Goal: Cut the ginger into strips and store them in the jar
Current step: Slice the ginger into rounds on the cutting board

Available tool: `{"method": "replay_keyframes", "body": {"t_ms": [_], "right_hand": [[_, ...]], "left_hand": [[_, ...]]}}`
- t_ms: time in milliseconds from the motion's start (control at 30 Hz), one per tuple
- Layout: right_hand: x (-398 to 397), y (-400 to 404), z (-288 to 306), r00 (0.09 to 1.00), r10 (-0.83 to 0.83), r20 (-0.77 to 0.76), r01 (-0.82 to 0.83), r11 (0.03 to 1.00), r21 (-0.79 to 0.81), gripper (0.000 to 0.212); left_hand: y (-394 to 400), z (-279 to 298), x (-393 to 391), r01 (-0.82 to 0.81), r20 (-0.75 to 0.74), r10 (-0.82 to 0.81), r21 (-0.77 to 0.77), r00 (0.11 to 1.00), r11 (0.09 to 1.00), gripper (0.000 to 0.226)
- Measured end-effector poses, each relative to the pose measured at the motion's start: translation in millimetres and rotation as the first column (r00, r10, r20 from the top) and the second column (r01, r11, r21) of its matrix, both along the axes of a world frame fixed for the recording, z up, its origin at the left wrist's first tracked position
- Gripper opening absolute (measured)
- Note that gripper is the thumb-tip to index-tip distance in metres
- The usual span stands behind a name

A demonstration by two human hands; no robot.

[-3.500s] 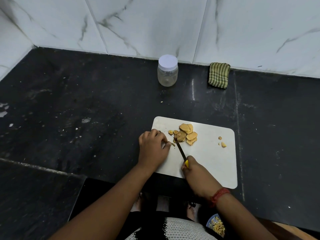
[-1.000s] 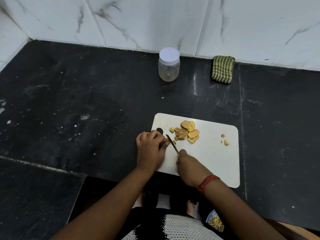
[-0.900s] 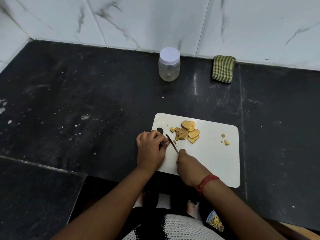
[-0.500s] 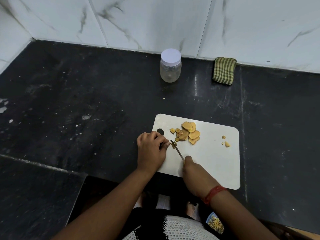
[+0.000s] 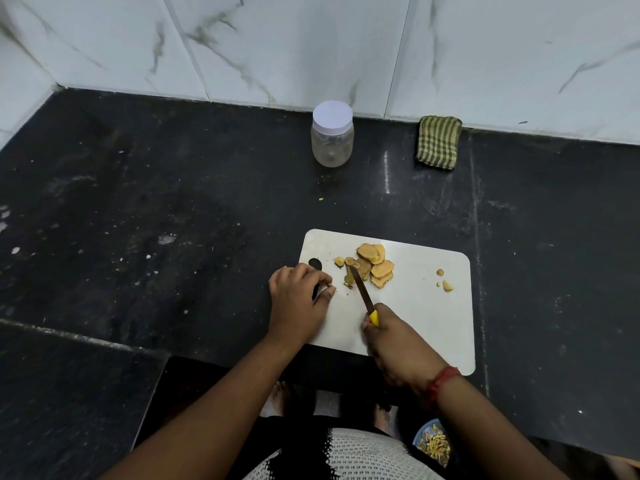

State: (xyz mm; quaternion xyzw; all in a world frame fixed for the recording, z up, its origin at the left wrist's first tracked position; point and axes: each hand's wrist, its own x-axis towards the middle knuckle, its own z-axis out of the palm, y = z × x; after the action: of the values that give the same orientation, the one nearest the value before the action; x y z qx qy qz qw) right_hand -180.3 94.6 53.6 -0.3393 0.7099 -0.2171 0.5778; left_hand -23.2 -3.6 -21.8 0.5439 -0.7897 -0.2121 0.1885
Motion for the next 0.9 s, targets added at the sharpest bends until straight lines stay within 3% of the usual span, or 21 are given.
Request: {"method": "replay_keyframes", "body": {"t_ms": [100, 200, 467, 600, 733, 833, 900], "right_hand": [[2, 3, 3, 0.932, -0.158, 0.325, 0.126, 0.985, 0.120, 0.015], [1, 3, 3, 0.855, -0.199, 0.478, 0.130, 0.976, 0.175, 0.013], [1, 5, 3, 0.851, -0.200, 0.486, 0.134, 0.977, 0.167, 0.009], [5, 4, 8, 0.825, -0.215, 0.523, 0.152, 0.975, 0.160, 0.004], [3, 3, 7, 0.768, -0.257, 0.586, 0.189, 0.966, 0.176, 0.011], [3, 4, 7, 0.696, -0.316, 0.645, 0.250, 0.948, 0.195, 0.016], [1, 5, 9, 0.664, -0.363, 0.654, 0.318, 0.928, 0.193, 0.017]], "left_hand": [[-2, 2, 1, 0.011, 0.025, -0.011, -0.003, 1.000, 1.000, 0.009], [-3, 4, 1, 0.008, 0.043, -0.008, 0.002, 0.999, 1.000, 0.012], [6, 13, -9, 0.033, 0.062, -0.027, -0.094, 0.998, 0.995, 0.023], [6, 21, -21, -0.041, 0.022, 0.040, 0.066, 0.999, 0.997, 0.023], [1, 30, -26, -0.128, -0.132, 0.174, 0.294, 0.976, 0.947, 0.010], [0, 32, -28, -0.131, -0.162, 0.187, 0.309, 0.969, 0.942, 0.009], [2, 29, -27, -0.107, -0.109, 0.131, 0.205, 0.985, 0.973, 0.009]]}}
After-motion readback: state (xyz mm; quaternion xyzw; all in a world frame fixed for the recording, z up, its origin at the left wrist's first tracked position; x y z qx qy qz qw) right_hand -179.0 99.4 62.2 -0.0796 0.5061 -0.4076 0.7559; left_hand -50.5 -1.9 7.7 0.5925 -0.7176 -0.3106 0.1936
